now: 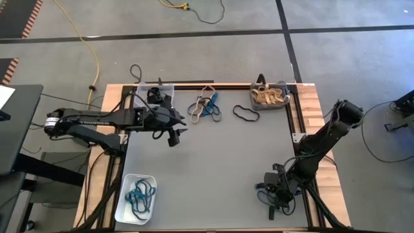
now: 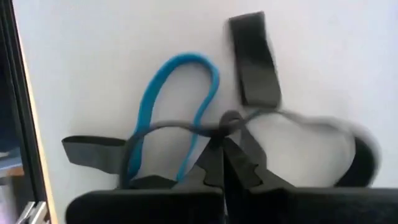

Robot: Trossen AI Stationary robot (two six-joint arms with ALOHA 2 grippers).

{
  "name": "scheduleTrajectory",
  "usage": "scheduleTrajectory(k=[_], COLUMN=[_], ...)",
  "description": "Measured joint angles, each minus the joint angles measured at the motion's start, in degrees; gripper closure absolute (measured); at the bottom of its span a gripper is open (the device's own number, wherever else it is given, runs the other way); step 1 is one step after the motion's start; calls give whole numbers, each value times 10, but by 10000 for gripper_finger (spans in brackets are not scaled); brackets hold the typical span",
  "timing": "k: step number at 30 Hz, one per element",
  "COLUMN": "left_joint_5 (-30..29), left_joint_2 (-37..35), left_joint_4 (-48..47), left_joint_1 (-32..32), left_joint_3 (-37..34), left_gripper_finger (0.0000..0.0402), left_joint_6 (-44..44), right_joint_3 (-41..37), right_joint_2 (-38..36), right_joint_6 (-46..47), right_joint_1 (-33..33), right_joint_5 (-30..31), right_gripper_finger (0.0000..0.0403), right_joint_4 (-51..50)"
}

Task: Sort rubber bands into baskets
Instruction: Put the black rubber band into the transparent bin

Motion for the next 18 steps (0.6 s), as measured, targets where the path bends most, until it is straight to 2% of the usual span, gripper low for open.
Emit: scheduleTrajectory(k=[6,12,14,18], left_joint_5=[0,1,7,14], left_joint_2=[0,6,9,40], left_joint_4=[15,53,49,41], left_joint_1=[-19,-45,-55,-75], left_joint_3=[0,-7,-14,-16], left_gripper_finger=[159,159,159,159], left_joint_6=[-1,-2,-5,-10], right_joint_3=[77,133,143,155], right_joint_2=[-22,-42,-44,-44], right_joint_6=[-62,-115,-121,-103], right_joint_1=[-19,-31,-38,-61], right_joint_5=[60,135,131,46], right_gripper_finger=[386,386,386,386], right_joint_4=[-121,-182,-197,-250])
